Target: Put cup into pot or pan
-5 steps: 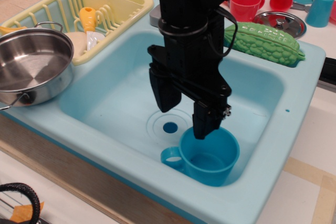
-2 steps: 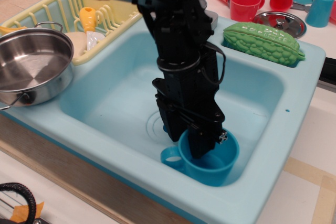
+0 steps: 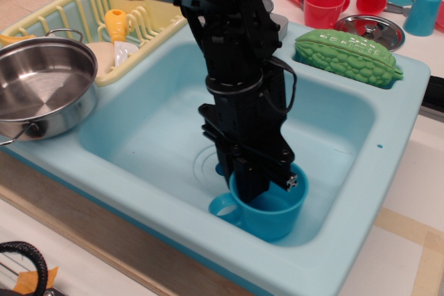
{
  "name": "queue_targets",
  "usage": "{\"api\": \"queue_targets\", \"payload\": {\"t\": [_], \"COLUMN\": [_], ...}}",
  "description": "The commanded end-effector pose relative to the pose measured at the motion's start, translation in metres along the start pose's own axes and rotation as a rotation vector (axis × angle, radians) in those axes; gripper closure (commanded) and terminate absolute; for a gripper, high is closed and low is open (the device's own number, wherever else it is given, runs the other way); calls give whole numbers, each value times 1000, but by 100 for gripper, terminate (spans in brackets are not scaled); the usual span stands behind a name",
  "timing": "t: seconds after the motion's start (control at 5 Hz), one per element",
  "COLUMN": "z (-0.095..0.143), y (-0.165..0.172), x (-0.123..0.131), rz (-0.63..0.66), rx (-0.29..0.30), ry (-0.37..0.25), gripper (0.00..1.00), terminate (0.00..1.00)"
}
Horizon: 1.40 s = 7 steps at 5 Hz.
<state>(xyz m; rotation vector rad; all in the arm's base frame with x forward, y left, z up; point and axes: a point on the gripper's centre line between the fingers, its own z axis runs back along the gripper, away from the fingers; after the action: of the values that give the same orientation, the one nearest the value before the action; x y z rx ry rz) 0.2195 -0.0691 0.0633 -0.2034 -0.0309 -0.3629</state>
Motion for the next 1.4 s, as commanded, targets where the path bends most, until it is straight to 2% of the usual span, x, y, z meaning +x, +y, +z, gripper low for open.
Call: {"api": "queue_targets", "payload": {"t": [0.0, 0.2, 0.4, 0.6, 1.0, 1.2], "z": [46, 67, 87, 105, 157, 169], "y": [13, 26, 42, 50, 73, 80], "x": [0, -9, -24, -38, -61, -75], "rz": [60, 142, 281, 351, 433, 484], "rx": [85, 108, 135, 179, 262, 279], "ry": [-59, -65, -111, -173, -219, -257], "gripper": [100, 100, 100, 100, 100, 100], "terminate": [0, 0, 0, 0, 0, 0]}}
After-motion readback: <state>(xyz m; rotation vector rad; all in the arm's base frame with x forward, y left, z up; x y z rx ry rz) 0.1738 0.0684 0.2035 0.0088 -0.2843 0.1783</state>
